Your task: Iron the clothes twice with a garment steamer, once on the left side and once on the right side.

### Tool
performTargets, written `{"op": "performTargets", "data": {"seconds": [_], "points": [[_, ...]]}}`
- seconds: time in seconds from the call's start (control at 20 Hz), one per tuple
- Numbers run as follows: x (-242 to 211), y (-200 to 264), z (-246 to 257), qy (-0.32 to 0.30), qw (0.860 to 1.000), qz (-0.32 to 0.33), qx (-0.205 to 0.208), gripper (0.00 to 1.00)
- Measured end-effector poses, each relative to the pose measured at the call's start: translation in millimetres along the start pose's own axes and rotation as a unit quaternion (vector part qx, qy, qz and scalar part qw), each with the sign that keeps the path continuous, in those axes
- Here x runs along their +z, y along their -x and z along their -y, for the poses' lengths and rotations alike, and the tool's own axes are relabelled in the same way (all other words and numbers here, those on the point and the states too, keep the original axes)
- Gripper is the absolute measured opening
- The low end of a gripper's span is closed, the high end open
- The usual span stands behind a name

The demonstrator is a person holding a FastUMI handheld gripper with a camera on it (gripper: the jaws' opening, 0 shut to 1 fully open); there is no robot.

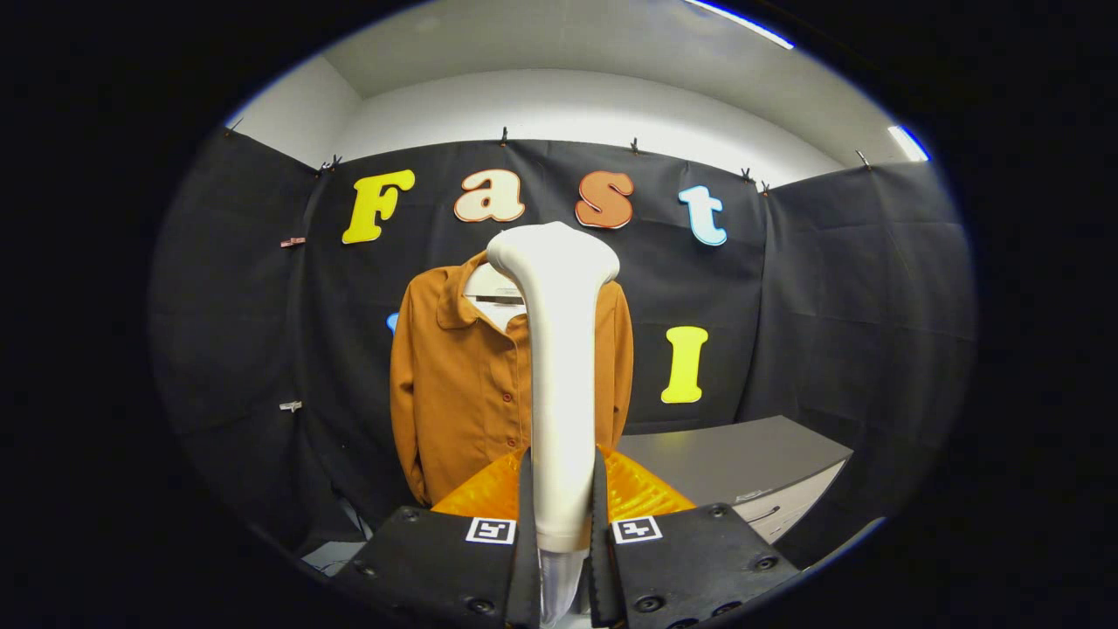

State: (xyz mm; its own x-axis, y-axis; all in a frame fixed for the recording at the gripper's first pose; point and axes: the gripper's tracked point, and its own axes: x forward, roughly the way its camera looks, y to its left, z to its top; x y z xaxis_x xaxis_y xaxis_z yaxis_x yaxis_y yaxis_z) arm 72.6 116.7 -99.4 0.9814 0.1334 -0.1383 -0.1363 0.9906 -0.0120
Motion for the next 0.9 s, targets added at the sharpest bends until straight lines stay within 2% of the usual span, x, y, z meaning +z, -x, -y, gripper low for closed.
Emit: {"op": "performTargets", "data": {"seconds": [0.9], "points": [[13.8, 3.9, 28.3, -0.011, 1.0, 0.013, -0.008, 0.25]]}}
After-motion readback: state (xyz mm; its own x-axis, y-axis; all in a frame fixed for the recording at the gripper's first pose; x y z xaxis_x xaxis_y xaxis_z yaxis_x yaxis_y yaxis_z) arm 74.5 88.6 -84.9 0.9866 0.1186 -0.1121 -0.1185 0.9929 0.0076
